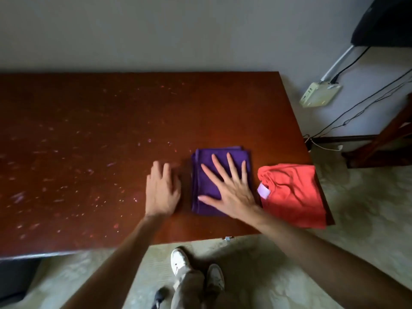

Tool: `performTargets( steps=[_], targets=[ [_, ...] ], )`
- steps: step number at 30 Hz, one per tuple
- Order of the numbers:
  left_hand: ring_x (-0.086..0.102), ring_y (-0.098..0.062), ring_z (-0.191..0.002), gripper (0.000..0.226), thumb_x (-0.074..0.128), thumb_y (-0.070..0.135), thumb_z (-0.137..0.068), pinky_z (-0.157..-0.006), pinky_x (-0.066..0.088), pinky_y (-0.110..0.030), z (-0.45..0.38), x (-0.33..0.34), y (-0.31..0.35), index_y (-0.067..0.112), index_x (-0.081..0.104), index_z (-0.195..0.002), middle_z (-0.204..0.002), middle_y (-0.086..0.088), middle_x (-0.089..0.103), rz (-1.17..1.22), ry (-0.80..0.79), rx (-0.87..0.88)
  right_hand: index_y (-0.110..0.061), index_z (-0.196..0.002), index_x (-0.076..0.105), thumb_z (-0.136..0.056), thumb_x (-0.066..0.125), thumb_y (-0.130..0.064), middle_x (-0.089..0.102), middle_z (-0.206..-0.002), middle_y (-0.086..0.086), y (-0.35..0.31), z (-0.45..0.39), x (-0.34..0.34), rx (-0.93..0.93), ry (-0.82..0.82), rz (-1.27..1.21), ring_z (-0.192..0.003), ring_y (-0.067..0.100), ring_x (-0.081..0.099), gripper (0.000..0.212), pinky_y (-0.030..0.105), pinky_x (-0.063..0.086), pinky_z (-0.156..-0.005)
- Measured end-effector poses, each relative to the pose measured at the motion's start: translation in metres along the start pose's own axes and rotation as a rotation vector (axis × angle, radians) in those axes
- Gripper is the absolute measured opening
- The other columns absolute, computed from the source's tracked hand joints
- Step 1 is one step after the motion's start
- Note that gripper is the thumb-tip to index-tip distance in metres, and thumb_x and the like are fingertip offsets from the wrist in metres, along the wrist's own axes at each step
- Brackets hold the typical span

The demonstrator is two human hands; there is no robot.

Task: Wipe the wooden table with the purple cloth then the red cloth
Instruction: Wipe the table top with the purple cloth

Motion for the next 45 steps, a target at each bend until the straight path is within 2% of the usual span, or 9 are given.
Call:
performTargets(
  steps=[4, 8, 13, 16, 23, 29, 34, 39, 45],
  targets=[
    [0.05, -0.048, -0.111, 0.041, 0.043, 0.037, -0.095, -0.095, 0.041, -0.055, 0.031, -0.036, -0.078, 0.009, 0.053, -0.123, -0.128, -0.031, 0.048, -0.249, -0.097, 0.012, -0.04, -0.166, 0.021, -0.086, 0.036, -0.092, 0.012, -0.176, -0.001, -0.061, 0.067, 0.015, -0.089, 0.005, 0.041, -0.16, 0.043, 0.009, 0.096, 0.077, 0.014, -0.118],
    [0.051, -0.031, -0.095, 0.048, 0.032, 0.047, -0.095, -0.085, 0.041, -0.045, 0.055, -0.053, -0.116, 0.029, 0.049, -0.137, -0.117, -0.008, 0.047, -0.368, -0.146, 0.176, -0.041, -0.165, 0.021, -0.088, 0.024, -0.094, 0.013, -0.176, 0.0, -0.068, 0.05, 0.016, -0.107, -0.01, 0.057, -0.16, 0.04, 0.011, 0.094, 0.076, 0.016, -0.119],
    [0.046, -0.022, -0.11, 0.053, 0.038, 0.05, -0.096, -0.095, 0.037, -0.04, 0.026, -0.049, -0.122, 0.039, 0.037, -0.148, -0.143, -0.003, 0.042, -0.346, -0.122, 0.236, -0.049, -0.164, 0.013, -0.084, 0.021, -0.095, 0.005, -0.177, -0.007, -0.051, -0.055, 0.005, -0.027, -0.031, -0.008, -0.163, 0.03, 0.0, 0.093, 0.068, 0.004, -0.126],
    [0.046, -0.022, -0.117, 0.053, 0.04, 0.051, -0.096, -0.1, 0.034, -0.041, 0.009, -0.038, -0.118, 0.043, 0.034, -0.149, -0.144, -0.002, 0.041, -0.28, -0.137, 0.227, -0.052, -0.163, 0.009, -0.081, 0.016, -0.095, 0.001, -0.177, -0.009, -0.035, -0.135, -0.006, 0.085, -0.03, -0.022, -0.162, 0.028, -0.003, 0.094, 0.065, 0.001, -0.126],
    [0.036, -0.02, -0.134, 0.055, 0.037, 0.052, -0.099, -0.112, 0.025, -0.039, 0.008, -0.031, -0.126, 0.049, 0.02, -0.152, -0.15, 0.001, 0.035, -0.219, -0.144, 0.219, -0.051, -0.164, 0.011, -0.088, 0.029, -0.091, 0.001, -0.176, -0.009, 0.001, -0.284, -0.029, 0.194, -0.048, -0.069, -0.162, 0.027, -0.006, 0.087, 0.063, -0.003, -0.127],
    [0.032, -0.019, -0.138, 0.053, 0.032, 0.055, -0.1, -0.114, 0.024, -0.042, 0.004, -0.03, -0.126, 0.05, 0.019, -0.151, -0.151, 0.001, 0.033, -0.178, -0.112, 0.244, -0.048, -0.164, 0.006, -0.09, 0.025, -0.09, -0.001, -0.177, -0.007, 0.015, -0.363, -0.042, 0.149, -0.062, -0.029, -0.162, 0.028, -0.005, 0.088, 0.062, -0.004, -0.128],
    [0.032, -0.019, -0.138, 0.051, 0.031, 0.054, -0.101, -0.113, 0.025, -0.042, 0.008, -0.03, -0.127, 0.048, 0.023, -0.151, -0.15, 0.001, 0.034, -0.172, -0.12, 0.252, -0.045, -0.165, 0.003, -0.082, 0.015, -0.097, -0.003, -0.177, -0.005, -0.012, -0.32, -0.035, 0.092, -0.08, -0.022, -0.162, 0.032, -0.007, 0.099, 0.063, -0.004, -0.127],
    [0.035, -0.019, -0.137, 0.05, 0.039, 0.043, -0.099, -0.113, 0.024, -0.04, 0.008, -0.032, -0.126, 0.043, 0.032, -0.149, -0.149, 0.0, 0.037, -0.169, -0.117, 0.256, -0.045, -0.165, 0.006, -0.074, 0.002, -0.101, 0.0, -0.177, -0.006, -0.064, -0.195, -0.017, -0.016, -0.095, -0.018, -0.162, 0.031, -0.003, 0.107, 0.065, 0.003, -0.127],
    [0.038, -0.019, -0.133, 0.051, 0.038, 0.036, -0.096, -0.112, 0.025, -0.041, 0.008, -0.032, -0.127, 0.03, 0.038, -0.147, -0.149, 0.0, 0.039, -0.153, -0.115, 0.225, -0.041, -0.167, 0.009, -0.089, 0.025, -0.093, 0.001, -0.177, -0.003, -0.135, -0.004, 0.019, -0.122, -0.023, 0.021, -0.162, 0.033, -0.001, 0.095, 0.066, 0.002, -0.127]
  ],
)
Point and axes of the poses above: each hand's wrist, its own z-axis away from the middle knuckle, its own x-axis out of the palm, y = z × x, the point moved 7 cm from there along -z, towards the middle knuckle
